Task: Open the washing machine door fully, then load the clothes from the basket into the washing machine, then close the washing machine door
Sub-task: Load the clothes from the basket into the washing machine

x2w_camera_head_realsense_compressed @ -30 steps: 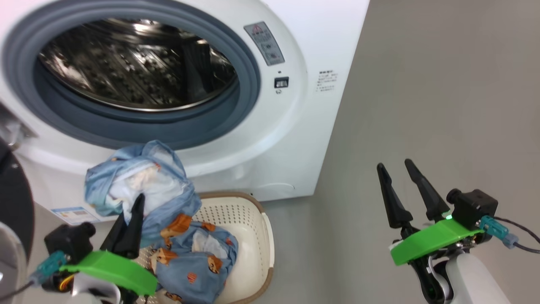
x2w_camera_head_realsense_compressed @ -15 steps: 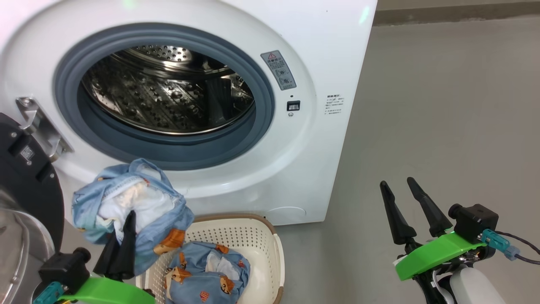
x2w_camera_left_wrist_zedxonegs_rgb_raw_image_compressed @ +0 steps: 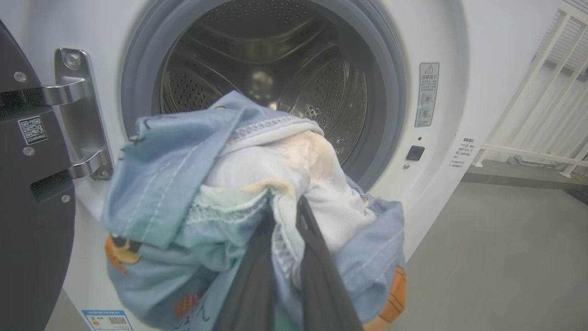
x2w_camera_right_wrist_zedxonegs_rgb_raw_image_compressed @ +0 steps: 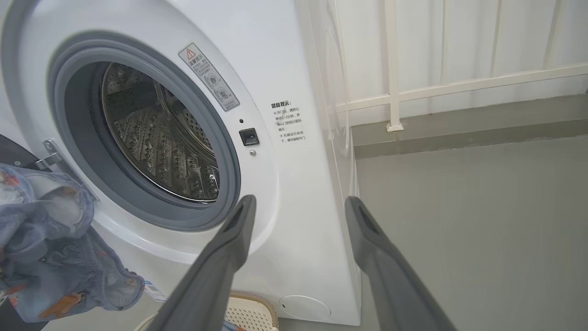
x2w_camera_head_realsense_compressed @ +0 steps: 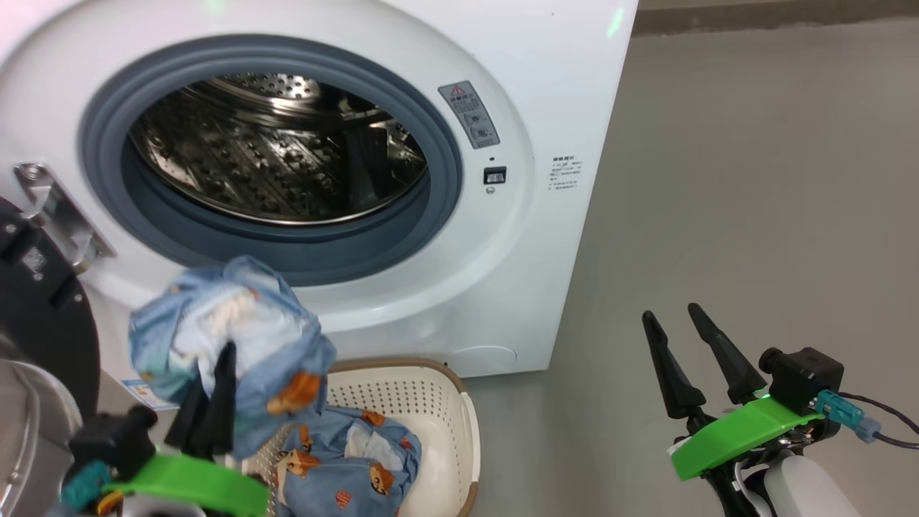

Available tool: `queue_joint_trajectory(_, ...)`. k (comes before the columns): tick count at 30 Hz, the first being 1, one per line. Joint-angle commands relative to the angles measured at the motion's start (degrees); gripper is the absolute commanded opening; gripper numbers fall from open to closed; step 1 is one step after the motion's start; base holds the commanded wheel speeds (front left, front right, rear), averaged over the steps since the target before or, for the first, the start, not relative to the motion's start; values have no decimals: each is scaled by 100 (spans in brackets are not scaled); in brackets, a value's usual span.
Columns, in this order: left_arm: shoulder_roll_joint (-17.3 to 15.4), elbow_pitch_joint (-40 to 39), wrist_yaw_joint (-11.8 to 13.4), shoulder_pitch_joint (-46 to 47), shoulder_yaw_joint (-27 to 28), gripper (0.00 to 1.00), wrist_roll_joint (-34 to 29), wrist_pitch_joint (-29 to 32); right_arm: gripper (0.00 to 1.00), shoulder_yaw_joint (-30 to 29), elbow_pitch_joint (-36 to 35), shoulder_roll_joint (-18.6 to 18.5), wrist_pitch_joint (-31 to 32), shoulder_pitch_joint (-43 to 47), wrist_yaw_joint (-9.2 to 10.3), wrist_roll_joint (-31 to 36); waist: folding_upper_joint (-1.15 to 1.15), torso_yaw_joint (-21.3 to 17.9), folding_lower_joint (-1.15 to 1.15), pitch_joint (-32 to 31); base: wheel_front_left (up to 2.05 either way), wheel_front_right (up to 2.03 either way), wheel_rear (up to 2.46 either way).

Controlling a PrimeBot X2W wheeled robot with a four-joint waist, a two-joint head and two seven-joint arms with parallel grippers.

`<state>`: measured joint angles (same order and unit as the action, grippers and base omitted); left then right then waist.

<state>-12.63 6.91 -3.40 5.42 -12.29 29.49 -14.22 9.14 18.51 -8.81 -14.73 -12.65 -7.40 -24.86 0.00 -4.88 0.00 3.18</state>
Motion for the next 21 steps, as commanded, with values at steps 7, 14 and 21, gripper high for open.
queue_joint_trajectory(7, -101, 348, -262, 1244, 389, 0, -5, -78, 100, 233, -184, 84, -27, -194, -9, 48, 0, -227, 0, 422, 0, 0, 0)
queue_joint_trajectory(14, -229, 1001, -379, 2313, 403, 0, -90, -78, 100, 234, -255, 226, -27, -382, -9, 127, 0, -522, 0, 932, 0, 0, 0)
queue_joint_trajectory(21, -485, 1793, -405, 3341, 276, 0, -134, -78, 100, 194, -400, 421, -27, -566, -9, 226, 0, -851, 0, 1630, 0, 0, 0)
